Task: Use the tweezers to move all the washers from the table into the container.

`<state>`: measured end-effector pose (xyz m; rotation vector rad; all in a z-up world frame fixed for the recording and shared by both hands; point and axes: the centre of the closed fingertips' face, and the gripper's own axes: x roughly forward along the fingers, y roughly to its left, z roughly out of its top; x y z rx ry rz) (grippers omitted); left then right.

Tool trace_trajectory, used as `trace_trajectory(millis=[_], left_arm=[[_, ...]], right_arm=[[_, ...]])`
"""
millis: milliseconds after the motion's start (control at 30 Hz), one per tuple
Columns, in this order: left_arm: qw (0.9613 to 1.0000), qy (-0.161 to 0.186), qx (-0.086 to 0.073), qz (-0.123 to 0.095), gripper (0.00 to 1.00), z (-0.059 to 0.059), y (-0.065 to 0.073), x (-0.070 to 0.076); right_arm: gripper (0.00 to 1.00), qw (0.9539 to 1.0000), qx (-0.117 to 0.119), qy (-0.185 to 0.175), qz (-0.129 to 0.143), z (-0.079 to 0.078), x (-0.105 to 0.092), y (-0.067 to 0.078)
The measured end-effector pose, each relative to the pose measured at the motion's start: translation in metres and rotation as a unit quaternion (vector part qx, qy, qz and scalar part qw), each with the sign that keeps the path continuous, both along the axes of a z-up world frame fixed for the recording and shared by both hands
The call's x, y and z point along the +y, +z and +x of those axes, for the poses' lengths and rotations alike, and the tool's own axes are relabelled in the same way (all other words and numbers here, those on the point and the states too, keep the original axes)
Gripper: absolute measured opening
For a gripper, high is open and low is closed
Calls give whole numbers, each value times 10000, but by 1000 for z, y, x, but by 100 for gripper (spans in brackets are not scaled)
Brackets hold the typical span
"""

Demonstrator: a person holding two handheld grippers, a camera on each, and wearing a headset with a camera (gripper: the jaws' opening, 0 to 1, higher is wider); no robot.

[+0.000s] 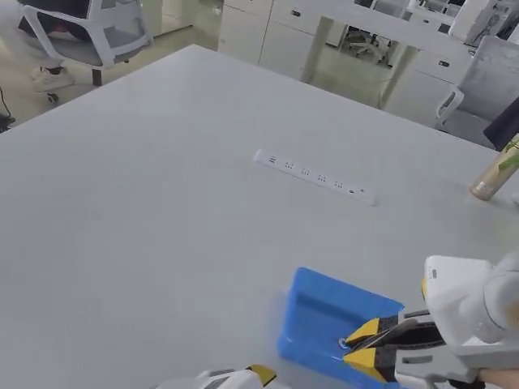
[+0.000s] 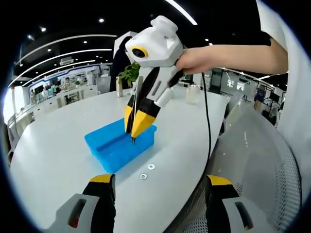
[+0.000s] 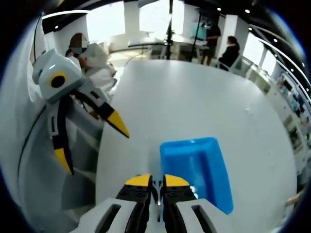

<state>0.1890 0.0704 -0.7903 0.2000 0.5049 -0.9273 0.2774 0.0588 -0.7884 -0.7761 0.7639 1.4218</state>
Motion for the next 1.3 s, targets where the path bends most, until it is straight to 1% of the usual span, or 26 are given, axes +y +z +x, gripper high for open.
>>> trace_trajectory(millis=[167,233,300,367,533,700,867,1000,1233,1300], left_arm=[[10000,-12,8,3,76,0,0,0],[10000,-7,17,-4,76,0,-1,0],[10000,-14,18,5,76,0,-1,0],[10000,-14,17,4,76,0,-1,0],[10000,-26,25,11,76,-1,-1,0],[10000,-36,36,22,76,-1,-2,0],[10000,-35,40,23,75,-1,-2,0],[10000,-43,42,30,75,-1,-2,0],[10000,-55,54,34,75,-2,-2,-1],[10000,-60,48,43,75,-2,-3,-1]], right_arm=[[5,9996,144,147,-190,-17,-3,-19],[5,9993,190,177,-270,-21,-6,-28],[5,9990,224,204,-340,-24,-8,-34],[5,9988,261,209,-361,-28,-9,-37],[5,9982,295,220,-471,-29,-13,-46],[5,9980,328,205,-508,-30,-15,-50],[5,9974,267,246,-619,-31,-18,-59],[5,9972,260,265,-649,-32,-18,-61],[5,9977,203,253,-594,-29,-15,-58],[5,9977,200,251,-600,-29,-15,-59]])
